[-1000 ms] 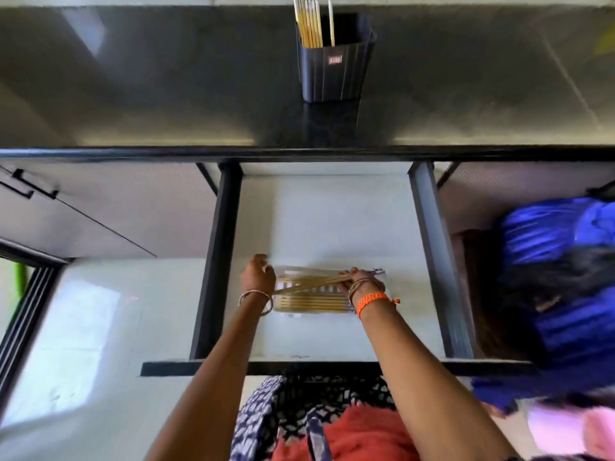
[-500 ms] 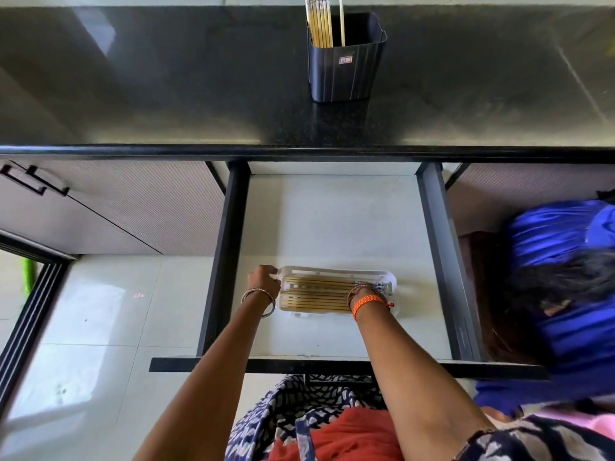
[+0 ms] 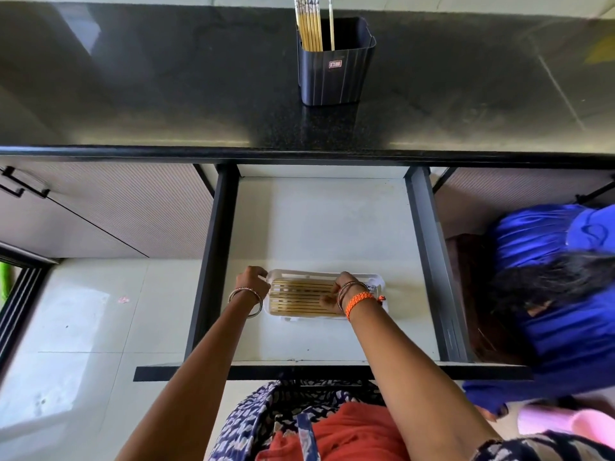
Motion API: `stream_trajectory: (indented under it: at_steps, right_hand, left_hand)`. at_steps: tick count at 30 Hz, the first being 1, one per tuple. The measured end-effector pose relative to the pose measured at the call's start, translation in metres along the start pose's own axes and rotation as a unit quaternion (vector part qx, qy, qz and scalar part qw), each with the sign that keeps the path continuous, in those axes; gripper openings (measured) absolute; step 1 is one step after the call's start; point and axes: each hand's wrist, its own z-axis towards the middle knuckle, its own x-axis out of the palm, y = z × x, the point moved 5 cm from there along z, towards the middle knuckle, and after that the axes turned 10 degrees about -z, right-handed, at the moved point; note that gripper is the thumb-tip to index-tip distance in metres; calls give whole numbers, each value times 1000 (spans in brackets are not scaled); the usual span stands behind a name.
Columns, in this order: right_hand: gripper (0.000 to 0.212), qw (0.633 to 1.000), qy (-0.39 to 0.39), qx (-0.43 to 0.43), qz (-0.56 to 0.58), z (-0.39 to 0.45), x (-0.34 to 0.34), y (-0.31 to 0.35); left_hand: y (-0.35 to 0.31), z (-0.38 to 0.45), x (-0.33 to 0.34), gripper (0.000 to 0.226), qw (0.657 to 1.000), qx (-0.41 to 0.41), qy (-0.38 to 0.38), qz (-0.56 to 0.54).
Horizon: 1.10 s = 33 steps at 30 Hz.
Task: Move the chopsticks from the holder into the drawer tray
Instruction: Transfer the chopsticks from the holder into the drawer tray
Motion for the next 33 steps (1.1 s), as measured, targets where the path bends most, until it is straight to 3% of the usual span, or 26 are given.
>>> stream_trajectory:
  at_steps: [5,8,10,12,13,15,17,18,23,26,30,33]
  right_hand:
    - [27,985,106,-59,-126,-41,26,51]
    - [33,965,104,-205,-124,-85,38,141]
    - [34,932,46,-333,-133,-112,40,202]
    - [31,864,-55,-472,-169,-142,39,263]
    - [28,807,-128,-541,-198,-157,38,293]
    - [24,653,-285,-636,-296,-181,40,343]
    - [26,521,-348,-676,-389,-190,56,386]
    - [26,489,-354,-673,-427,-187,66,409]
    - [37,509,-331,-565,-559,-138,108,494]
    - [44,533,-286,-530,-594,-110,129,516]
    - [45,584,-208,-568,-541,-104,151,530]
    - [45,591,-175,-592,-519,-107,166,529]
  left_hand:
    - [-47,8,-25,29,993,58,-49,-89]
    - [-119,10,-56,23,968,151,-81,-186]
    - [-169,10,-73,23,948,199,-72,-239]
    - [-224,13,-91,22,928,247,-52,-275]
    - [-252,16,-100,22,920,269,-47,-282]
    - [-304,24,-119,21,908,301,-52,-286]
    - [-351,34,-131,23,904,330,-58,-267]
    - [-371,41,-135,25,903,346,-62,-246]
    - [-417,88,-129,30,906,392,-103,-122]
    - [-415,113,-128,25,906,378,-137,-132]
    - [-403,132,-125,20,906,370,-148,-145]
    - [-398,140,-121,19,911,364,-135,-136]
